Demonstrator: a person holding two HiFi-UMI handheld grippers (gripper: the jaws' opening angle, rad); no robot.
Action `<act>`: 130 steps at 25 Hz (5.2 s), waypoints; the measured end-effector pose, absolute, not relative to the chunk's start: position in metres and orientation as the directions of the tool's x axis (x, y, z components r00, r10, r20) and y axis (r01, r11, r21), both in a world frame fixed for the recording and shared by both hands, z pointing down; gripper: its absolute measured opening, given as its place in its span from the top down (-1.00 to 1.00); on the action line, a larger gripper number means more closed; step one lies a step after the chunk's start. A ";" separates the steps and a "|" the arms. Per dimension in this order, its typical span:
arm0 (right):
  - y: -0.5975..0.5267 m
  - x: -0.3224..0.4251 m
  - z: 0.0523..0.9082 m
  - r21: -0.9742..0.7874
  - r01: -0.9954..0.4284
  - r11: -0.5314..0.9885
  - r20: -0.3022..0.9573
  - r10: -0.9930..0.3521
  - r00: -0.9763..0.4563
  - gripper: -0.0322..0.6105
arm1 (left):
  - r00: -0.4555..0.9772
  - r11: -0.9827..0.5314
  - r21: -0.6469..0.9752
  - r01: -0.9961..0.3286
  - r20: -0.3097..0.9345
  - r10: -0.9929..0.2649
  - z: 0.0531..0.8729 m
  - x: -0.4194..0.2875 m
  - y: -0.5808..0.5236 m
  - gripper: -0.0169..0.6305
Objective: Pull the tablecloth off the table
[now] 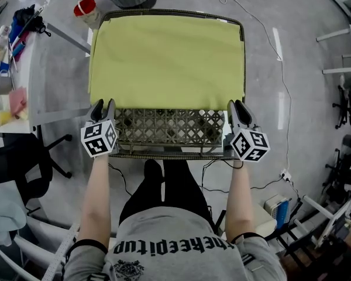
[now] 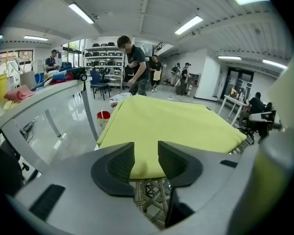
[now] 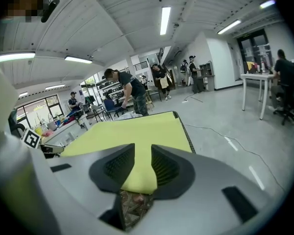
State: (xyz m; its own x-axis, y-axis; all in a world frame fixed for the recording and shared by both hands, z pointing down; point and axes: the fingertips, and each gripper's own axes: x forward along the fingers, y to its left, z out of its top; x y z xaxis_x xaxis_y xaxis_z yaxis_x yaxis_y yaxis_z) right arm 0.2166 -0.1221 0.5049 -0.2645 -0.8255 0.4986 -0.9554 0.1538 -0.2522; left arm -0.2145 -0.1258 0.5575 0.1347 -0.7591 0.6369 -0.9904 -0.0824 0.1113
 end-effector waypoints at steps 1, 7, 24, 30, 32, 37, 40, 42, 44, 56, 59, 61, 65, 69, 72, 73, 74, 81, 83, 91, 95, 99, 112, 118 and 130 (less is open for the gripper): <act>-0.123 0.217 0.508 -0.253 -0.955 0.153 0.505 -0.821 -0.265 0.59 | 0.135 -0.082 0.112 -0.990 0.643 -0.754 0.561 -0.214 -0.126 0.45; -0.122 0.224 0.532 -0.250 -0.960 0.128 0.561 -0.789 -0.251 0.50 | 0.115 -0.067 0.097 -0.993 0.670 -0.733 0.574 -0.216 -0.129 0.45; -0.109 0.266 0.590 -0.185 -0.982 -0.039 0.692 -0.715 -0.102 0.12 | 0.009 0.020 0.032 -0.999 0.706 -0.708 0.595 -0.242 -0.129 0.35; -0.108 0.267 0.607 -0.208 -0.976 -0.066 0.724 -0.681 -0.108 0.10 | 0.014 0.058 0.072 -0.996 0.740 -0.673 0.610 -0.240 -0.131 0.32; -0.110 0.269 0.608 -0.209 -0.974 -0.085 0.725 -0.682 -0.096 0.10 | 0.011 0.072 0.080 -0.994 0.744 -0.668 0.612 -0.240 -0.132 0.32; -0.116 0.265 0.609 -0.197 -0.975 -0.101 0.731 -0.677 -0.078 0.23 | -0.011 0.101 0.078 -0.992 0.739 -0.674 0.613 -0.240 -0.134 0.34; -0.121 0.253 0.611 -0.180 -0.981 -0.078 0.746 -0.661 -0.084 0.63 | 0.000 0.082 0.071 -0.994 0.751 -0.661 0.613 -0.236 -0.135 0.55; -0.125 0.248 0.610 -0.178 -0.980 -0.087 0.744 -0.664 -0.076 0.79 | 0.015 0.072 0.080 -0.994 0.764 -0.645 0.614 -0.231 -0.137 0.71; -0.126 0.247 0.606 -0.198 -0.974 -0.109 0.734 -0.675 -0.073 0.82 | 0.027 0.071 0.093 -0.993 0.775 -0.631 0.614 -0.228 -0.139 0.83; -0.128 0.239 0.567 -0.235 -0.970 -0.065 0.664 -0.740 -0.112 0.83 | 0.057 0.046 0.128 -0.991 0.698 -0.714 0.571 -0.221 -0.148 0.87; -0.131 0.235 0.555 -0.243 -0.969 -0.035 0.637 -0.759 -0.132 0.83 | 0.101 -0.005 0.147 -0.989 0.651 -0.752 0.550 -0.208 -0.160 0.87; -0.134 0.230 0.545 -0.251 -0.968 -0.014 0.616 -0.774 -0.148 0.83 | 0.139 -0.055 0.153 -0.987 0.618 -0.774 0.536 -0.194 -0.169 0.87; -0.146 0.216 0.522 -0.252 -0.967 0.046 0.567 -0.803 -0.186 0.83 | 0.231 -0.194 0.125 -0.973 0.573 -0.786 0.514 -0.155 -0.184 0.87; -0.162 0.189 0.496 -0.234 -0.961 0.146 0.515 -0.820 -0.250 0.83 | 0.317 -0.324 0.089 -0.942 0.555 -0.769 0.504 -0.116 -0.186 0.87; -0.172 0.163 0.480 -0.216 -0.948 0.233 0.484 -0.818 -0.311 0.83 | 0.373 -0.413 0.060 -0.909 0.560 -0.740 0.503 -0.092 -0.181 0.87; -0.175 0.155 0.477 -0.209 -0.942 0.262 0.477 -0.814 -0.332 0.83 | 0.390 -0.443 0.048 -0.895 0.563 -0.729 0.504 -0.084 -0.179 0.87; -0.176 0.146 0.474 -0.203 -0.936 0.289 0.472 -0.808 -0.352 0.83 | 0.408 -0.472 0.037 -0.881 0.566 -0.717 0.504 -0.077 -0.176 0.87; -0.173 0.097 0.473 -0.186 -0.877 0.443 0.471 -0.743 -0.475 0.83 | 0.491 -0.572 0.045 -0.819 0.572 -0.658 0.511 -0.042 -0.165 0.87; -0.170 0.089 0.475 -0.195 -0.865 0.463 0.474 -0.728 -0.496 0.83 | 0.510 -0.574 0.077 -0.815 0.566 -0.648 0.512 -0.037 -0.164 0.87; -0.160 0.067 0.482 -0.235 -0.821 0.520 0.476 -0.675 -0.564 0.83 | 0.581 -0.611 0.158 -0.776 0.557 -0.594 0.520 -0.024 -0.150 0.87; -0.150 0.053 0.487 -0.253 -0.782 0.570 0.474 -0.631 -0.613 0.83 | 0.597 -0.650 0.148 -0.746 0.580 -0.553 0.529 -0.016 -0.139 0.87; -0.134 0.036 0.493 -0.248 -0.716 0.653 0.486 -0.555 -0.675 0.83 | 0.624 -0.689 0.159 -0.707 0.598 -0.503 0.539 -0.011 -0.125 0.87; -0.101 0.027 0.496 -0.262 -0.628 0.733 0.492 -0.458 -0.740 0.83 | 0.664 -0.725 0.139 -0.674 0.544 -0.513 0.519 -0.020 -0.111 0.87; -0.084 0.023 0.501 -0.245 -0.602 0.760 0.517 -0.423 -0.744 0.83 | 0.677 -0.803 0.028 -0.595 0.556 -0.482 0.518 -0.013 -0.087 0.87; -0.050 0.019 0.521 -0.239 -0.510 0.827 0.583 -0.297 -0.756 0.83 | 0.714 -0.897 -0.044 -0.439 0.589 -0.378 0.525 -0.008 -0.057 0.87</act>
